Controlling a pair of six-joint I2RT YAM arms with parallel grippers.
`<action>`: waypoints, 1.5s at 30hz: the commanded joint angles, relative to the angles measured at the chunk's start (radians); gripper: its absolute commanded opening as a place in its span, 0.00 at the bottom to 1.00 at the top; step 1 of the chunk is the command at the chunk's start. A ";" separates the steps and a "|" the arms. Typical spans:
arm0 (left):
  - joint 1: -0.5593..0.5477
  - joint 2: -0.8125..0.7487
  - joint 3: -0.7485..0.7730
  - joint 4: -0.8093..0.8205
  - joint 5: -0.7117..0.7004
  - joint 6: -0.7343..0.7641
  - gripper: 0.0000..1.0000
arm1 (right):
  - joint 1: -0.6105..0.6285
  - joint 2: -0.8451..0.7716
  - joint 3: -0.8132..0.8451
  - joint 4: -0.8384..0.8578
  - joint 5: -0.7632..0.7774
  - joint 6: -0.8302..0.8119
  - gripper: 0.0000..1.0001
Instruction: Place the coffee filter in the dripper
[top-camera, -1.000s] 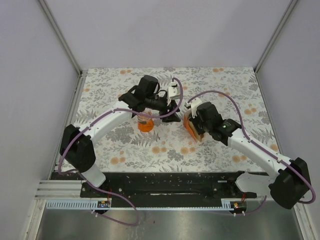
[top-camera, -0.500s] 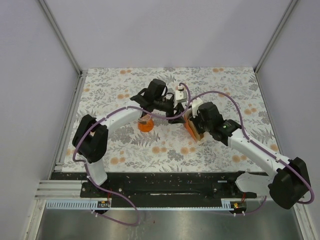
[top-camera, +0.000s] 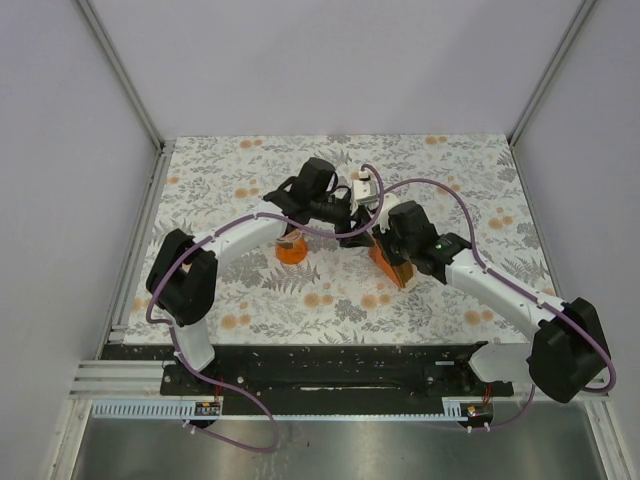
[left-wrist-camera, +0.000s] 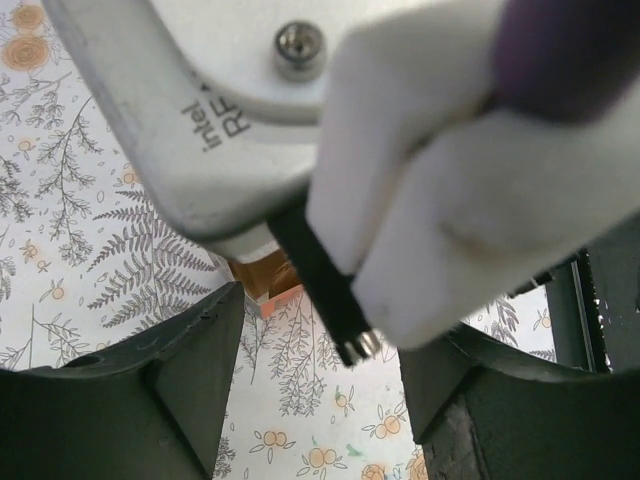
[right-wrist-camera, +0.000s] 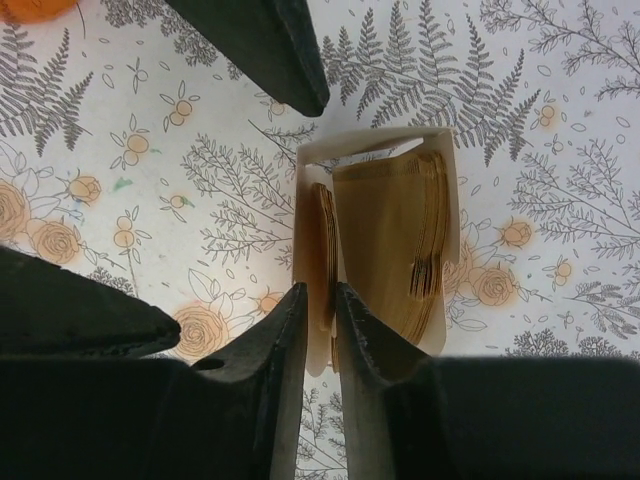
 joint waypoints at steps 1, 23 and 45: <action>0.007 -0.012 0.054 0.021 0.003 -0.012 0.65 | -0.001 -0.031 0.063 0.007 -0.022 0.040 0.27; 0.025 -0.050 0.093 -0.068 -0.043 -0.030 0.65 | -0.001 -0.074 0.105 -0.203 0.010 0.192 0.27; 0.125 -0.440 0.130 -0.520 -0.355 0.023 0.83 | -0.003 -0.051 0.108 -0.152 -0.102 0.232 0.33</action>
